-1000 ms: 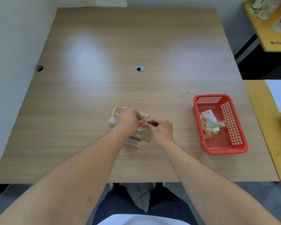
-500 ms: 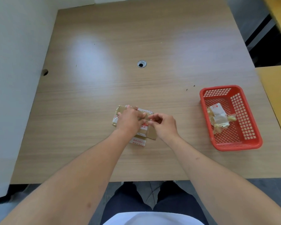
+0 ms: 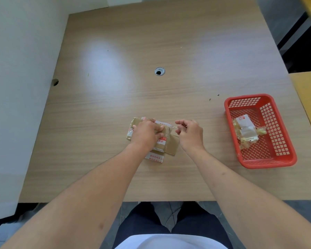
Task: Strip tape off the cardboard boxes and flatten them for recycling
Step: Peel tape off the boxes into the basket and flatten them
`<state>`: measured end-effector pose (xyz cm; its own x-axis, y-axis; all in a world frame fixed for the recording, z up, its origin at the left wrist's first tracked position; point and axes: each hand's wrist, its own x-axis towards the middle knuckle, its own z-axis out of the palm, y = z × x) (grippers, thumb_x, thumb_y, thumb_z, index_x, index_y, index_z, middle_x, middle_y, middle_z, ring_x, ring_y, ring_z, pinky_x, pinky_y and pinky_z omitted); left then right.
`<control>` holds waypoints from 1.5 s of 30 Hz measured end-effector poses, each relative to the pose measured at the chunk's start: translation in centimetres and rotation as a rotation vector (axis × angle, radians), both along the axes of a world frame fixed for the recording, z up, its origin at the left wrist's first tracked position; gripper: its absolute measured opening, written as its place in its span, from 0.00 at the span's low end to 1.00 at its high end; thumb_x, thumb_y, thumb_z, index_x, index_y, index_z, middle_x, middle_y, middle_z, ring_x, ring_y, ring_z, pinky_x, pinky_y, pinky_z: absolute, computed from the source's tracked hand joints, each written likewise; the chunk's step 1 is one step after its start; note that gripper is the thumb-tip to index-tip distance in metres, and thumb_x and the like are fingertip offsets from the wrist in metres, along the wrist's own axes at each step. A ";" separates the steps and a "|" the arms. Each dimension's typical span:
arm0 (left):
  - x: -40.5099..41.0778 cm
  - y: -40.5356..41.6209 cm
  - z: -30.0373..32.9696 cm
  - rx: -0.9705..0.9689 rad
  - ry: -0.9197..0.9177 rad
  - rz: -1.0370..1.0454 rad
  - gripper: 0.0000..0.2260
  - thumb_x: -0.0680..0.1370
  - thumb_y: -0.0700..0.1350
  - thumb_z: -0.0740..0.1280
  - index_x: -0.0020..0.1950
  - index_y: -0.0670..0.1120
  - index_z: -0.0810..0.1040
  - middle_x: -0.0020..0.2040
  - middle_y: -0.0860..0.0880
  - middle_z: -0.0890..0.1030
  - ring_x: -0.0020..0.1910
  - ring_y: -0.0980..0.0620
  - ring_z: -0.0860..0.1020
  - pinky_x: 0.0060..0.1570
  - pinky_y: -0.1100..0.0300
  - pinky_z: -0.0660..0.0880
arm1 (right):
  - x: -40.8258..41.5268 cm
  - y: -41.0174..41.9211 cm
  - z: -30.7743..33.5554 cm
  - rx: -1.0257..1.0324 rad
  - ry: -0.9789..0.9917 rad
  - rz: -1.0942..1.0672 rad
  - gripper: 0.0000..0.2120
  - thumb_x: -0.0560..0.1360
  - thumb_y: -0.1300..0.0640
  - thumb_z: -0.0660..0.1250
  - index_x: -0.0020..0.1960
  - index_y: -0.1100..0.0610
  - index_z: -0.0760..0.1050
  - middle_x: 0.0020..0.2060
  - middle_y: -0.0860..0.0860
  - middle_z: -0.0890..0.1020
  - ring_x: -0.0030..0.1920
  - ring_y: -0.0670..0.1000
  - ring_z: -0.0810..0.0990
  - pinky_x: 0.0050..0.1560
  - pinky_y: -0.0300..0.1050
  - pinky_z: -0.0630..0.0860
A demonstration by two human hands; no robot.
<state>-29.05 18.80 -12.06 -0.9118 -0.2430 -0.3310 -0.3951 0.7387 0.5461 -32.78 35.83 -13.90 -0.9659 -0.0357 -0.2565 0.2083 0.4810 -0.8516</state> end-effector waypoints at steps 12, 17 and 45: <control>0.4 0.2 0.0 -0.031 0.028 -0.018 0.11 0.76 0.50 0.75 0.59 0.55 0.86 0.72 0.50 0.75 0.73 0.48 0.70 0.73 0.36 0.60 | 3.0 -0.5 -0.9 -0.361 -0.195 -0.152 0.11 0.76 0.63 0.75 0.55 0.52 0.85 0.44 0.50 0.87 0.44 0.49 0.88 0.48 0.50 0.85; 0.8 0.4 0.5 -0.040 0.034 -0.040 0.12 0.78 0.50 0.73 0.62 0.55 0.84 0.75 0.50 0.72 0.78 0.48 0.63 0.76 0.35 0.51 | 2.2 -0.6 -1.1 -0.227 -0.142 -0.087 0.11 0.72 0.58 0.79 0.54 0.50 0.86 0.46 0.50 0.83 0.45 0.49 0.84 0.52 0.42 0.82; 1.1 0.1 1.3 -0.035 0.031 -0.093 0.11 0.78 0.51 0.73 0.60 0.57 0.84 0.73 0.54 0.73 0.72 0.50 0.70 0.73 0.37 0.63 | -1.6 -1.3 0.3 -0.330 -0.460 -0.230 0.11 0.66 0.60 0.84 0.45 0.59 0.85 0.41 0.55 0.87 0.35 0.49 0.85 0.38 0.41 0.82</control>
